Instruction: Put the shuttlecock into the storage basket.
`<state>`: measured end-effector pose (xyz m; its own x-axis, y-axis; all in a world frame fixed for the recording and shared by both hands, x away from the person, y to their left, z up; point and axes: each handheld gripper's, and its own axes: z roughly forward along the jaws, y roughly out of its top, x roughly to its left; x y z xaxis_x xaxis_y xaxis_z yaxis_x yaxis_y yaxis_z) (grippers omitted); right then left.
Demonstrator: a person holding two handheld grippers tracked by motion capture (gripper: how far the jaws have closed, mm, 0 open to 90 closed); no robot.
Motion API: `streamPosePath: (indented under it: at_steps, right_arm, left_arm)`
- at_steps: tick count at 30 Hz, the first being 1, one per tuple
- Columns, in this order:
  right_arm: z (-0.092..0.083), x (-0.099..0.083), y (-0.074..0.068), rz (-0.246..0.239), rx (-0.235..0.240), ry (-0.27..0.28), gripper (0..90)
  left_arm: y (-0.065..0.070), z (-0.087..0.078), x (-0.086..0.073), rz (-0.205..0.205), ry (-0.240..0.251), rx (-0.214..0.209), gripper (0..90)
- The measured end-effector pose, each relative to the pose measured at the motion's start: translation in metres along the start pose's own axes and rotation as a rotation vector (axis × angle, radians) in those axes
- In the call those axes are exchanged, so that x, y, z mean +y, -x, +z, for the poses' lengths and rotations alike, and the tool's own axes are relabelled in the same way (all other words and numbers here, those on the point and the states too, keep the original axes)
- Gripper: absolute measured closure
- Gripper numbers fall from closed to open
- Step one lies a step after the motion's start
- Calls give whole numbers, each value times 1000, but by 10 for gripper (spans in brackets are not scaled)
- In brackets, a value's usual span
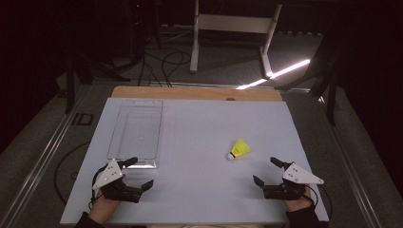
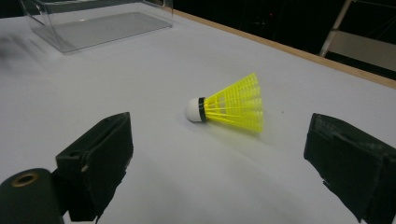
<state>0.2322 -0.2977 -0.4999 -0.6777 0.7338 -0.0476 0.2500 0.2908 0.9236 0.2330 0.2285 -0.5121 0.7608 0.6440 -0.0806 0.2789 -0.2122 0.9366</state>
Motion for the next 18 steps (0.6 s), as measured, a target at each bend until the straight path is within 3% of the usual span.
streamPosePath:
  at_steps: [11,18]
  right_arm:
    - [1,1,-1,4,3,-3,82]
    - [2,1,-2,-3,7,-3,83]
  left_arm:
    - [2,-1,16,-11,-11,-37,0]
    - [0,-1,36,2,-94,-71,0]
